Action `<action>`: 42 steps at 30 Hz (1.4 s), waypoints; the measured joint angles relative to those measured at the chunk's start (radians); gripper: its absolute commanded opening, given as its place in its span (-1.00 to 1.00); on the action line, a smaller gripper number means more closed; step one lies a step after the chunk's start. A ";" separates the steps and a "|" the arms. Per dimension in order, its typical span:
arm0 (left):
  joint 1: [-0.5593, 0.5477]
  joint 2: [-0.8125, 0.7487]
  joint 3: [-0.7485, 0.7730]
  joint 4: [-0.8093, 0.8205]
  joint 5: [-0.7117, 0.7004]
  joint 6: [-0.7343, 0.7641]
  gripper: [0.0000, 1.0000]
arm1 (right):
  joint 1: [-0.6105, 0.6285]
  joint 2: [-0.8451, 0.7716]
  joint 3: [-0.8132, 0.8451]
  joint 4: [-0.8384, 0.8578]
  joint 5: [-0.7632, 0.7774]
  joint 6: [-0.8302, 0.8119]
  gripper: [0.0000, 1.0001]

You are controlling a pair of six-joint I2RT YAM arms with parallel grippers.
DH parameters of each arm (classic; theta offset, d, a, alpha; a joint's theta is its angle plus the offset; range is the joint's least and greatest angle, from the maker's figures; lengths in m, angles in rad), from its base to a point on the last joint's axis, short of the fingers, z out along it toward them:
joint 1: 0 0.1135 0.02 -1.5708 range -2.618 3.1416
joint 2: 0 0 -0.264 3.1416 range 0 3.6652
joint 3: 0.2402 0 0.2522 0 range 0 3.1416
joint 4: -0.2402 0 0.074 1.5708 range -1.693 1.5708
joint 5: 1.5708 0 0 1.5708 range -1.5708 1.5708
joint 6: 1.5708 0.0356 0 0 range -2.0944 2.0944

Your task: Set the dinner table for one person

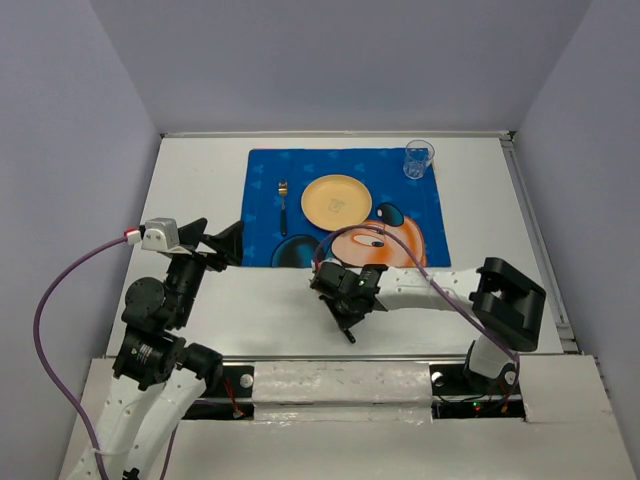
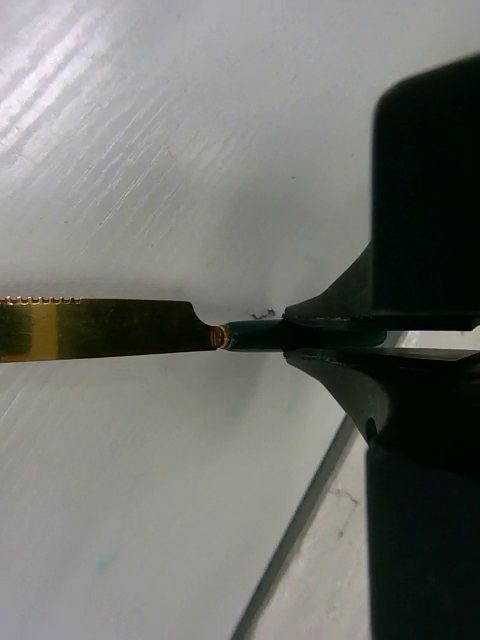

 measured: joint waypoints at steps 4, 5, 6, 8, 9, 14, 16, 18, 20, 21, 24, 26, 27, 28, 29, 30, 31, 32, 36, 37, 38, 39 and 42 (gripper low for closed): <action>0.002 0.000 0.000 0.000 0.000 0.000 0.98 | -0.005 -0.099 0.034 -0.018 0.032 -0.016 -1.00; 0.003 0.001 0.000 0.000 0.000 0.000 0.98 | -0.020 -0.134 0.052 -0.018 0.044 -0.023 -1.00; 0.005 0.001 0.000 0.000 0.000 0.000 0.98 | -0.043 -0.160 0.069 -0.012 0.058 -0.032 -1.00; 0.006 0.001 0.000 0.000 0.000 0.000 0.98 | -0.108 -0.208 0.098 0.019 0.088 -0.048 -1.00; 0.006 0.002 0.000 0.000 0.000 0.000 0.98 | -0.146 -0.219 0.106 0.032 0.094 -0.056 -1.00; 0.006 0.004 0.000 0.000 0.001 0.000 0.98 | -0.425 -0.163 0.187 0.125 0.135 -0.149 -1.00; 0.006 0.005 0.000 0.000 0.001 0.000 0.98 | -0.520 -0.093 0.235 0.149 0.147 -0.185 -1.00; 0.006 0.006 0.000 0.000 0.001 0.000 0.98 | -0.586 -0.021 0.283 0.173 0.148 -0.215 -1.00; 0.006 0.007 0.000 0.000 0.001 0.000 0.98 | -0.640 0.052 0.321 0.196 0.141 -0.239 -1.00; 0.006 0.008 0.000 0.000 0.001 0.000 0.98 | -0.670 0.089 0.338 0.201 0.130 -0.253 -1.00; 0.006 0.008 0.000 0.000 0.001 0.000 0.98 | -0.734 0.168 0.367 0.212 0.102 -0.284 -1.00; 0.006 0.008 0.000 0.000 0.001 0.000 0.98 | -0.769 0.214 0.376 0.213 0.084 -0.299 -1.00; 0.006 0.008 0.000 0.000 0.001 0.000 0.98 | -0.782 0.229 0.378 0.212 0.076 -0.304 -1.00; 0.006 0.008 0.000 0.000 0.001 0.000 0.98 | -0.799 0.247 0.380 0.213 0.065 -0.312 -1.00; 0.006 0.008 0.000 0.000 0.001 0.000 0.98 | -0.807 0.257 0.381 0.212 0.060 -0.315 -1.00; 0.006 0.008 0.000 0.000 0.001 0.000 0.98 | -0.813 0.265 0.381 0.212 0.056 -0.320 -1.00; 0.006 0.008 0.000 0.000 0.001 0.000 0.98 | -0.816 0.271 0.384 0.211 0.051 -0.322 -1.00; 0.006 0.008 0.000 0.000 0.001 0.000 0.98 | -0.819 0.278 0.388 0.212 0.045 -0.325 -1.00; 0.006 0.016 0.000 0.000 0.001 0.000 0.98 | -0.824 0.300 0.410 0.214 0.016 -0.333 -1.00; 0.006 0.019 0.000 0.000 0.001 0.000 0.98 | -0.824 0.307 0.415 0.215 0.009 -0.333 -1.00; 0.006 0.023 0.000 0.000 0.001 0.000 0.98 | -0.824 0.311 0.417 0.216 0.006 -0.334 -1.00; 0.006 0.025 0.000 0.000 0.001 0.000 0.98 | -0.824 0.316 0.417 0.217 0.002 -0.333 -1.00; 0.008 0.027 0.000 0.000 0.001 0.000 0.98 | -0.824 0.325 0.417 0.216 -0.007 -0.332 -1.00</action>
